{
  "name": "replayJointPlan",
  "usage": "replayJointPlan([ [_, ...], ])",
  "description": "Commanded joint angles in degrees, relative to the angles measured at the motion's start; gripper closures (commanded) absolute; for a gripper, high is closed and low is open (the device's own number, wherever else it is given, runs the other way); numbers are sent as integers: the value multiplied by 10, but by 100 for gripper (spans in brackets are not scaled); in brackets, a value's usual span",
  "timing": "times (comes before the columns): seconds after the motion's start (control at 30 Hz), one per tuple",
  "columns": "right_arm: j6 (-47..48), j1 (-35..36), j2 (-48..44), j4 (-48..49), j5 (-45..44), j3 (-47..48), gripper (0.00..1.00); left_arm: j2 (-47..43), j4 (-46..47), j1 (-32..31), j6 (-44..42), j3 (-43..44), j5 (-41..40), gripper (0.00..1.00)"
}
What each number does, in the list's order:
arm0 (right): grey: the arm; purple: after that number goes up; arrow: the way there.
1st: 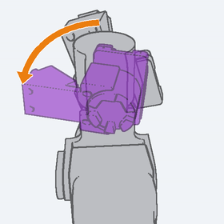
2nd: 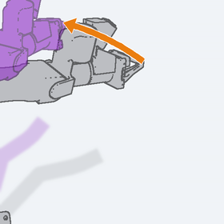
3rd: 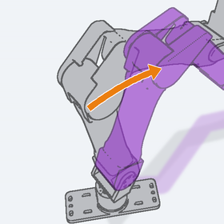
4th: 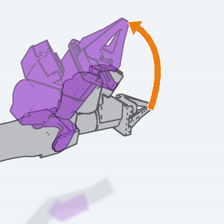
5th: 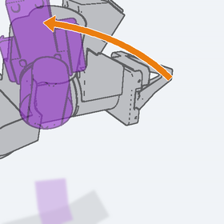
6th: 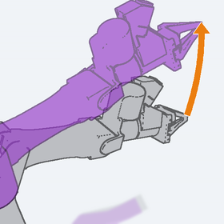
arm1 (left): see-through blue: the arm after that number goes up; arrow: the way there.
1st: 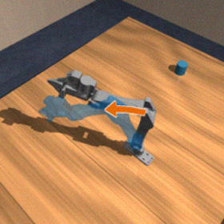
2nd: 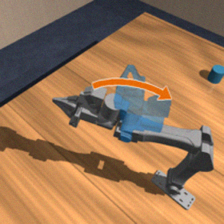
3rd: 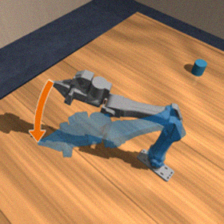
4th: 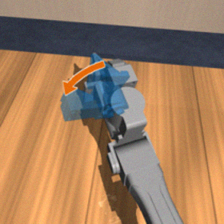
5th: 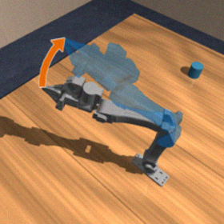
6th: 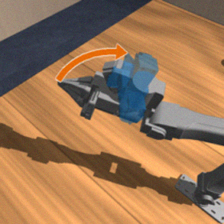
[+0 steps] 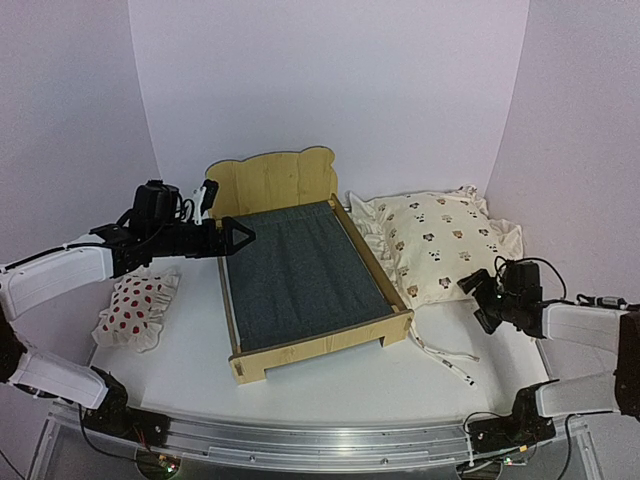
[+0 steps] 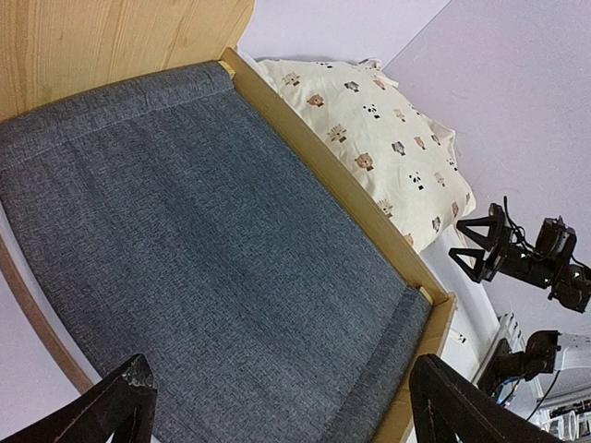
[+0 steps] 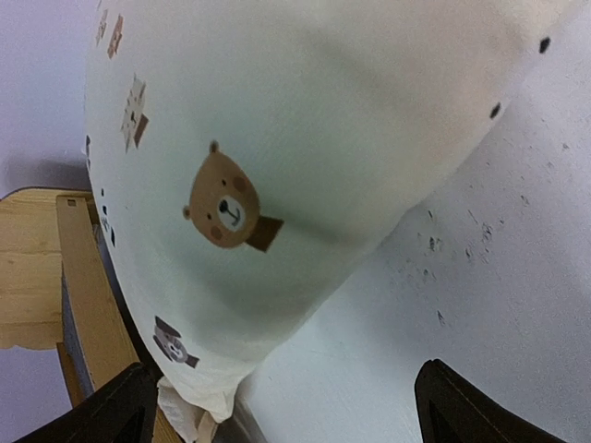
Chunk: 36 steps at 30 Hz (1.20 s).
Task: Set up the pet bed
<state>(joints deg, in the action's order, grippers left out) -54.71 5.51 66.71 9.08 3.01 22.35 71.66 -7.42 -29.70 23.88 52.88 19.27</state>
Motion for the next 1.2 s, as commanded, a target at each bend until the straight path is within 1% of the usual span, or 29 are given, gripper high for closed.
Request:
replayJointPlan([
  [0.0, -31, -9, 52, 148, -13, -9, 2, 5, 21, -9, -2, 28, -7, 4],
  [0.27, -79, -28, 201, 304, 7, 14, 2, 18, 19, -21, -3, 39, -13, 5],
  [0.43, -89, -32, 276, 374, 27, 38, 2, 24, 13, -26, -7, 45, -21, 5],
  [0.47, -89, -32, 287, 385, 30, 41, 4, 25, 14, -28, -7, 46, -22, 6],
  [0.53, -90, -33, 303, 403, 34, 46, 12, 27, 13, -30, -7, 47, -23, 6],
  [0.57, -90, -34, 309, 410, 35, 48, 19, 28, 13, -30, -8, 48, -23, 6],
  [0.63, -87, -35, 316, 421, 41, 53, 38, 29, 12, -31, -9, 49, -25, 7],
  [0.73, -76, -37, 311, 423, 52, 68, 75, 30, 11, -32, -10, 49, -27, 9],
  [0.77, -69, -37, 304, 423, 57, 77, 85, 31, 10, -33, -11, 50, -27, 10],
  [0.8, -64, -38, 296, 421, 66, 85, 93, 32, 10, -33, -12, 51, -27, 10],
  [0.83, -57, -39, 287, 419, 75, 94, 98, 32, 10, -33, -13, 51, -27, 11],
  [0.87, -50, -39, 278, 414, 87, 103, 100, 32, 10, -34, -13, 52, -27, 11],
  [0.93, -29, -39, 252, 377, 112, 137, 100, 32, 9, -35, -14, 55, -26, 12],
  [1.03, 6, -39, 217, 267, 161, 205, 100, 32, 10, -37, -18, 60, -23, 14],
  [1.17, 43, -39, 168, 171, 204, 283, 100, 37, 14, -42, -18, 69, -16, 15],
])
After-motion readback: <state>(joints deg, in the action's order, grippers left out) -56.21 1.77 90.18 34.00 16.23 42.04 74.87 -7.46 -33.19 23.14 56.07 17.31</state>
